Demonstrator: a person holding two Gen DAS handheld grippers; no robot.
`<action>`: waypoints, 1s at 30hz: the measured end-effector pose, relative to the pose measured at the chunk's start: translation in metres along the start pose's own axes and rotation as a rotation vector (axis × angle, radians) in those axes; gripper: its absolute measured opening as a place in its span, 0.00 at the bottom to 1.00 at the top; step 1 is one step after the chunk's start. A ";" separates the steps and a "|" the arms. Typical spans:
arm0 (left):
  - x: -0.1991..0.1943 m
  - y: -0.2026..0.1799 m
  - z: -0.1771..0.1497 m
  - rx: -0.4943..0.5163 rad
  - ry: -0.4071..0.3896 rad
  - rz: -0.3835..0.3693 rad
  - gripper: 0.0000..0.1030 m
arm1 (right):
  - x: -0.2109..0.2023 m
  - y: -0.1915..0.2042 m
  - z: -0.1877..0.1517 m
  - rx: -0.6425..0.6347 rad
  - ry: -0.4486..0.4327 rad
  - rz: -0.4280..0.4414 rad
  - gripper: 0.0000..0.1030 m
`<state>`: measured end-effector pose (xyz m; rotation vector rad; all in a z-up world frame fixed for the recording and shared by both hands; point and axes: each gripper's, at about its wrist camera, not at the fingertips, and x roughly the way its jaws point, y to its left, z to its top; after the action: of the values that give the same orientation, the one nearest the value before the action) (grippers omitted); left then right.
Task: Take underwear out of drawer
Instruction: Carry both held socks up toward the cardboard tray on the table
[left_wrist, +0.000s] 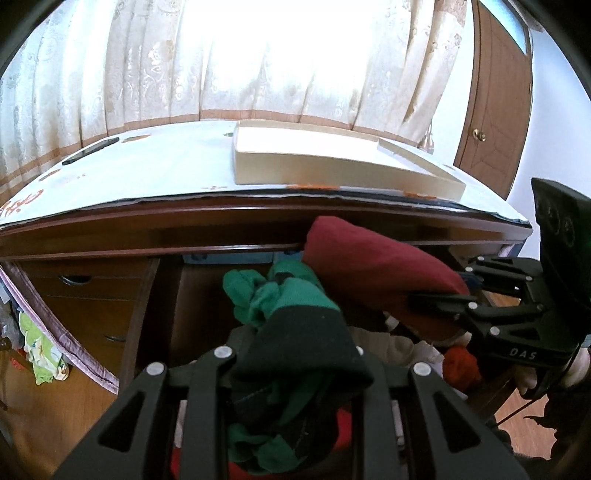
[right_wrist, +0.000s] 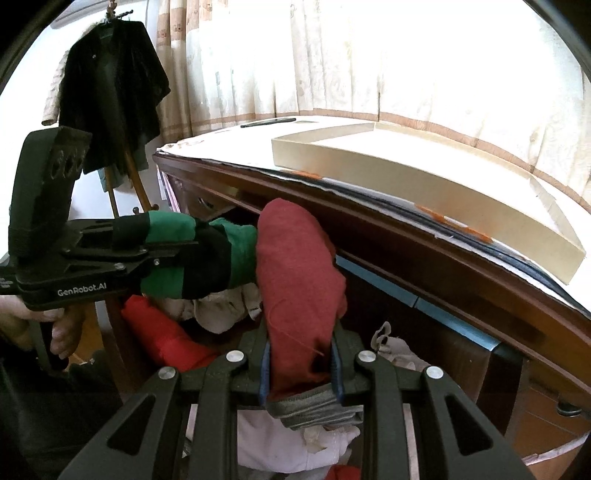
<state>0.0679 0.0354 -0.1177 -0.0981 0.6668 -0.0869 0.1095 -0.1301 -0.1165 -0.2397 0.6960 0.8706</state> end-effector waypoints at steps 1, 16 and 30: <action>0.000 0.000 0.000 0.000 -0.003 0.000 0.22 | 0.000 0.000 0.000 0.001 -0.002 0.000 0.26; -0.008 -0.001 0.001 -0.004 -0.046 0.000 0.22 | -0.011 0.004 -0.004 -0.017 -0.072 0.002 0.26; -0.019 -0.001 0.004 -0.009 -0.113 -0.010 0.22 | -0.022 0.006 -0.006 -0.021 -0.138 -0.006 0.26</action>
<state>0.0560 0.0366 -0.1028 -0.1140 0.5543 -0.0872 0.0924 -0.1423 -0.1060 -0.1982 0.5575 0.8804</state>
